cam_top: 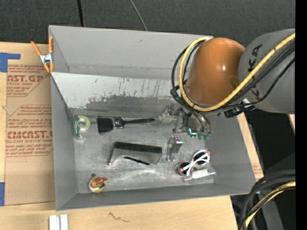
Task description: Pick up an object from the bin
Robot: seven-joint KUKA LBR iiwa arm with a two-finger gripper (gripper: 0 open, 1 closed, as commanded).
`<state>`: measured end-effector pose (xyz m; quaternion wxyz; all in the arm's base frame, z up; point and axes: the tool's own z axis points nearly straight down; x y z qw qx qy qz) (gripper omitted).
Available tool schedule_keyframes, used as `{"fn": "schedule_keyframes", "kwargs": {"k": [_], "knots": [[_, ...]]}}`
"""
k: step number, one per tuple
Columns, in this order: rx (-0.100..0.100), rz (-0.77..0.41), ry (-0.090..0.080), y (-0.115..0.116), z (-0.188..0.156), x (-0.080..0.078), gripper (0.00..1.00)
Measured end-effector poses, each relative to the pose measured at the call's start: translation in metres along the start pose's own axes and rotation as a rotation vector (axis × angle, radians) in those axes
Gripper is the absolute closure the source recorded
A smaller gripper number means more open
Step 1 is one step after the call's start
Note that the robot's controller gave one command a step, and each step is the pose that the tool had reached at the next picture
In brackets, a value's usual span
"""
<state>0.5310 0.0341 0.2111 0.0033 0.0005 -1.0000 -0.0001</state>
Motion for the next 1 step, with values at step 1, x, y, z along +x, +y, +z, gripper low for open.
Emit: {"fn": "schedule_keyframes", "kwargs": {"k": [1], "knots": [[-0.001,0.001,-0.008,-0.0001,-0.0043,-0.0016,0.00]]}}
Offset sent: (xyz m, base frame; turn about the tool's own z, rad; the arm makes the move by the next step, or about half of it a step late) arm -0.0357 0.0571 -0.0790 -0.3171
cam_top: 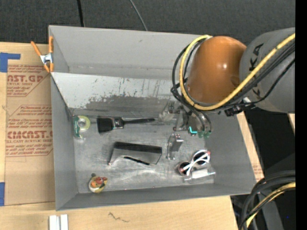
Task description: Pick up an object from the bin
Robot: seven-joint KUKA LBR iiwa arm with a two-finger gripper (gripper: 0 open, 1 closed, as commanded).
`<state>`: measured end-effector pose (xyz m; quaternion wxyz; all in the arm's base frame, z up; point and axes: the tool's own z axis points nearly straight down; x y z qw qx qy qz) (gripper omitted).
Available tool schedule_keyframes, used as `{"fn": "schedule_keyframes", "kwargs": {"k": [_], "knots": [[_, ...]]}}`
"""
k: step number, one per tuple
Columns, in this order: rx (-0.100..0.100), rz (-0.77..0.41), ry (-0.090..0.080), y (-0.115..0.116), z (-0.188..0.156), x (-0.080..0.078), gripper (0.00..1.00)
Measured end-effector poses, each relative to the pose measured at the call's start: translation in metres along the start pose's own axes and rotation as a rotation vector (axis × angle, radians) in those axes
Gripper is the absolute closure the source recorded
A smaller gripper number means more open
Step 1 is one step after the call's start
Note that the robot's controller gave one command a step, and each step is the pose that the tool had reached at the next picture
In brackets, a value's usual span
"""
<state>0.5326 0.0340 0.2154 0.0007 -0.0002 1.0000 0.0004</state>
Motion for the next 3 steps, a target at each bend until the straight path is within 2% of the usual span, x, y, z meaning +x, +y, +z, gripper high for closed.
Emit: {"fn": "schedule_keyframes", "kwargs": {"k": [1,2,3], "knots": [[0.002,-0.047,-0.007,0.007,0.010,0.004,0.00],[0.000,-0.202,-0.006,0.029,0.061,0.006,0.00],[-0.001,-0.269,-0.005,0.015,0.121,-0.011,0.00]]}}
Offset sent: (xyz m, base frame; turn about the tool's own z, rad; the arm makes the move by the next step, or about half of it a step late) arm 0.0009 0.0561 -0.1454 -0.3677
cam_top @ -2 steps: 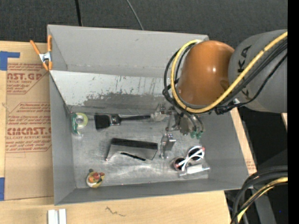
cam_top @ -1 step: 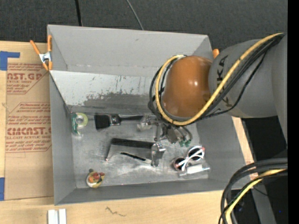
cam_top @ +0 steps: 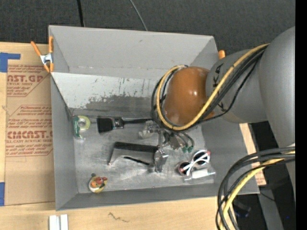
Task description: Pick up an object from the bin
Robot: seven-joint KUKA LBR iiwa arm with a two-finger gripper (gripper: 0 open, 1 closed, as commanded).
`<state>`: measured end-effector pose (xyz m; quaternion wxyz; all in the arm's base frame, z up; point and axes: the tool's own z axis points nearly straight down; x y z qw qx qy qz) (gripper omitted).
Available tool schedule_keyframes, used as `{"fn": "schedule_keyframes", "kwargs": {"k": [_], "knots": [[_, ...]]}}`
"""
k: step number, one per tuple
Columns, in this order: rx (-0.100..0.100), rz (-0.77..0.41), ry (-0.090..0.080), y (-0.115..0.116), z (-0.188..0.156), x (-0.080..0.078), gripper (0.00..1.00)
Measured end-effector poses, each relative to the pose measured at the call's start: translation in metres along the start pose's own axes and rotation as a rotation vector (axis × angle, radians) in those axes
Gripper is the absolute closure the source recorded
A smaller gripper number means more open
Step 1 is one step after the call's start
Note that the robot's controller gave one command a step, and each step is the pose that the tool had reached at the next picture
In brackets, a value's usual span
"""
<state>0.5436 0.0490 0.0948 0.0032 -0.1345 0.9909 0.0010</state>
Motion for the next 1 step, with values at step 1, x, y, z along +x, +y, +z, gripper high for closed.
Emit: {"fn": "schedule_keyframes", "kwargs": {"k": [1], "knots": [[0.007,0.021,-0.010,0.0401,0.0184,0.0182,1.00]]}}
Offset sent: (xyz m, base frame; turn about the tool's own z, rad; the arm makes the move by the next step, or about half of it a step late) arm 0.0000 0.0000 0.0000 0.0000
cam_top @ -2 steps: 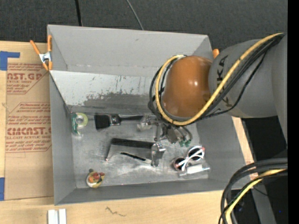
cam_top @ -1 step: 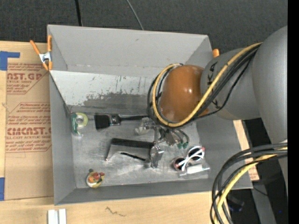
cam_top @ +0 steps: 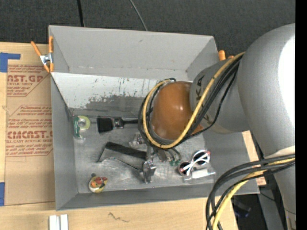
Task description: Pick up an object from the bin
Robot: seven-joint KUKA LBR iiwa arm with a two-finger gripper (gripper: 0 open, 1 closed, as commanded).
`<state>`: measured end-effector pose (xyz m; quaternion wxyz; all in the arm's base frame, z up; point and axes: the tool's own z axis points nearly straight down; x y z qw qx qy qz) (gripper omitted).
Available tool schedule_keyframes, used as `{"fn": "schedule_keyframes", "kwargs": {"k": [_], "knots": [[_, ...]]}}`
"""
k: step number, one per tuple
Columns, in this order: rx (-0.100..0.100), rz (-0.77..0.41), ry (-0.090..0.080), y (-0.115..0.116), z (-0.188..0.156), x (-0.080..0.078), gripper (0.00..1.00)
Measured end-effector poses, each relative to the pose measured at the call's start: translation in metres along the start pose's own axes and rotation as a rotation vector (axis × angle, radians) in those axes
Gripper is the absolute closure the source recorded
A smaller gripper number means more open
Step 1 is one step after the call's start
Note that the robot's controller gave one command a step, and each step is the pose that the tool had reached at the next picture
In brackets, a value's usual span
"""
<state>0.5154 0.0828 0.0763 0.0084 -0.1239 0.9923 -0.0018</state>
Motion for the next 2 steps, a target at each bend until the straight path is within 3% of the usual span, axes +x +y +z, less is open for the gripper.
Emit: {"fn": "schedule_keyframes", "kwargs": {"k": [1,2], "knots": [[0.000,0.000,0.000,0.000,0.000,0.000,1.00],[-0.005,0.112,0.019,0.003,-0.126,-0.004,1.00]]}}
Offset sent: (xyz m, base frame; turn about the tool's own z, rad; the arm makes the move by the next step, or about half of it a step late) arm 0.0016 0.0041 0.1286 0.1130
